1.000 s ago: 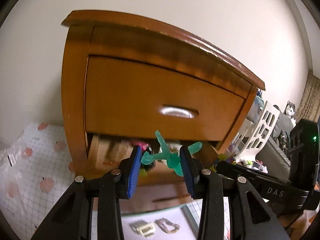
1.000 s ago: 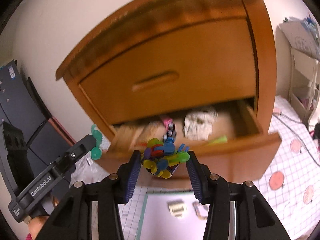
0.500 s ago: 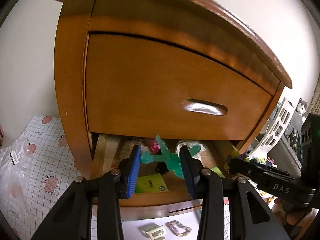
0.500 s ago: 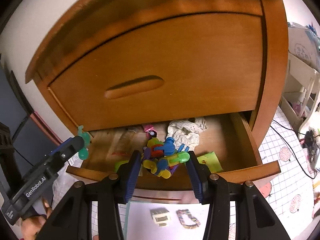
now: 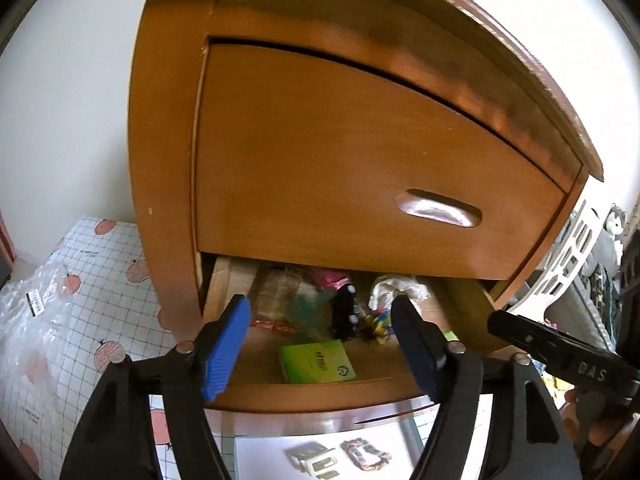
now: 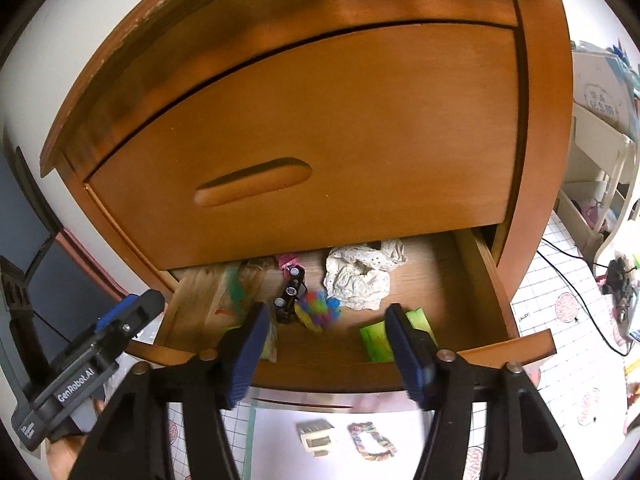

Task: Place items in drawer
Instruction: 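Withdraw both open tools from the drawer back over the white tray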

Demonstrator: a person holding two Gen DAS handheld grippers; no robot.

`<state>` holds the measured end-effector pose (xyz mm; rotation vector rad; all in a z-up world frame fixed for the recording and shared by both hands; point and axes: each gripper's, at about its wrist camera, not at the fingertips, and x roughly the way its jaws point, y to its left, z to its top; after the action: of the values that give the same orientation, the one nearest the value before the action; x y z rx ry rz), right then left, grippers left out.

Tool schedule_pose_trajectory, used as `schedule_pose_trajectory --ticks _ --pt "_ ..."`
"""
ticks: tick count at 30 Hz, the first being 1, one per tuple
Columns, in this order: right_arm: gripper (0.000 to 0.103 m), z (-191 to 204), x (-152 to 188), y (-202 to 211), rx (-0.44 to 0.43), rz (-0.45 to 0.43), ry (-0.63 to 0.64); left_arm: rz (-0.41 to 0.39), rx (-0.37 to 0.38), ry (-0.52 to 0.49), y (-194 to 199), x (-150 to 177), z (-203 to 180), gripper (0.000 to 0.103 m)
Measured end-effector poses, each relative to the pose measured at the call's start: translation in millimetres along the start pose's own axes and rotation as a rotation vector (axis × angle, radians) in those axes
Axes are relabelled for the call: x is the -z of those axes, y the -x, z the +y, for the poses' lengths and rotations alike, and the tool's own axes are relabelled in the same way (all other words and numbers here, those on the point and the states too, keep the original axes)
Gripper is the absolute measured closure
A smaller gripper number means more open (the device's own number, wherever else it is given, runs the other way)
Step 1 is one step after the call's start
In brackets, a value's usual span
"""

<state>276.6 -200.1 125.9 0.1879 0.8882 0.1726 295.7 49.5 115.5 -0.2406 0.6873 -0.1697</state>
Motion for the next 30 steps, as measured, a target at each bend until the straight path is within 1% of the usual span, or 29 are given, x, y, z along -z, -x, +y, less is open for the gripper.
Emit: schedule_pose_trajectory --ticks 1,3,5,7,8,10,12,17,20,25,30 --pt "0.03 -0.4 0.7 -0.7 0.0 0.001 0.0 0.002 -0.011 0.0 -0.7 0.3 0.8 0.026" --pt "0.027 -0.8 2.4 -2.3 0.004 0.004 0.003 0.004 -0.044 0.002 -1.2 1.5 2.5 0.019" --pt "0.019 -0.9 4.0 -2.4 0.006 0.004 0.005 0.001 -0.064 0.007 -1.0 3.5 4.5 0.015" --pt "0.007 -1.0 4.9 -2.6 0.006 0.004 0.006 -0.003 -0.073 0.009 -2.2 4.6 5.9 0.013" --pt "0.005 -0.9 5.0 -3.1 0.006 0.004 0.007 -0.006 -0.079 0.007 -2.4 5.9 6.3 0.009" --pt "0.0 -0.3 7.2 -4.8 0.009 0.006 0.018 -0.013 -0.078 0.001 -2.3 7.1 6.4 0.008" --pt "0.0 0.4 9.3 -7.9 0.016 0.009 0.03 -0.022 -0.078 -0.009 -1.1 9.4 6.2 0.008" --pt "0.0 -2.1 14.0 -10.1 0.028 0.01 0.037 -0.055 -0.103 -0.025 1.5 11.0 4.5 0.007" --pt "0.0 -2.3 15.5 -8.5 0.037 0.004 0.048 -0.058 -0.102 -0.025 2.4 12.3 4.4 0.0" --pt "0.0 -4.0 16.6 -3.9 0.029 -0.009 0.04 -0.071 -0.096 -0.02 6.2 14.4 3.7 0.0" --pt "0.0 -0.9 19.9 7.6 0.016 -0.039 0.06 -0.099 -0.076 0.004 18.5 19.5 4.4 0.0"
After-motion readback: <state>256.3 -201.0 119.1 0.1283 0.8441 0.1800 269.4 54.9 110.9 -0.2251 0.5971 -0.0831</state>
